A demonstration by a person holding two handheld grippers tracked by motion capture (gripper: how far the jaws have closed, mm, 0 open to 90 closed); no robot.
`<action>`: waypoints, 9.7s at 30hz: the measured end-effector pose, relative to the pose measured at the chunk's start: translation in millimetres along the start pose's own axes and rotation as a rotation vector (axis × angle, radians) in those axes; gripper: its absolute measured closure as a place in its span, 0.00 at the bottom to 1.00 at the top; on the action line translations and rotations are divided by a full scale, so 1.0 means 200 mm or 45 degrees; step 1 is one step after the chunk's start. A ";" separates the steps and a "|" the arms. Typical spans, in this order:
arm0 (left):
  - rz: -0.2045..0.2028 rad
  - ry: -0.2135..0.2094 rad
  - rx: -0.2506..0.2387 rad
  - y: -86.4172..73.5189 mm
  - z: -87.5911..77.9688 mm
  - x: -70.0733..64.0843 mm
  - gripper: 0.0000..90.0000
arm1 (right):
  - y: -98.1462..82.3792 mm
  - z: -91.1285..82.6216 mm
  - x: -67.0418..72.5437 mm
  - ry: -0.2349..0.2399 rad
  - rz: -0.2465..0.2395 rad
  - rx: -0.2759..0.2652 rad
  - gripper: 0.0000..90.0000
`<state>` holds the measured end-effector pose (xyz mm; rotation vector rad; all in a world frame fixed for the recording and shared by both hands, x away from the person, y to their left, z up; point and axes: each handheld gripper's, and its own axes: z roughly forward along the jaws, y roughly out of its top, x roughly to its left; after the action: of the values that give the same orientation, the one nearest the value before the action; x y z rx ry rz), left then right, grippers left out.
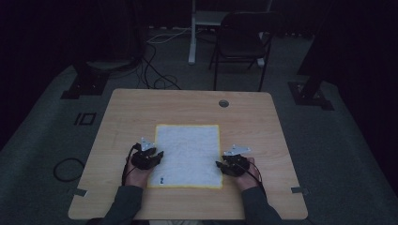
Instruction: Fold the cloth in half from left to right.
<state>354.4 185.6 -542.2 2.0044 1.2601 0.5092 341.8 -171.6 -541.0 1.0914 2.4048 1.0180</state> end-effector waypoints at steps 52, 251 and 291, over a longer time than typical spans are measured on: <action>-0.176 -0.229 -0.135 0.12 -0.17 0.13 0.98 | -0.01 -0.05 -0.06 -0.010 0.059 -0.057 0.65; 0.270 -0.717 -0.024 0.15 -0.13 -0.66 0.97 | -0.02 -0.05 -0.08 -0.021 0.061 -0.043 0.64; 0.180 -0.557 0.079 -0.08 -0.07 -0.47 0.85 | 0.18 0.01 0.04 0.022 -0.051 -0.121 0.68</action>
<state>294.3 111.7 -540.7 2.1181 0.8794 0.0845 356.6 -147.0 -517.1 1.0024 2.3554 1.1203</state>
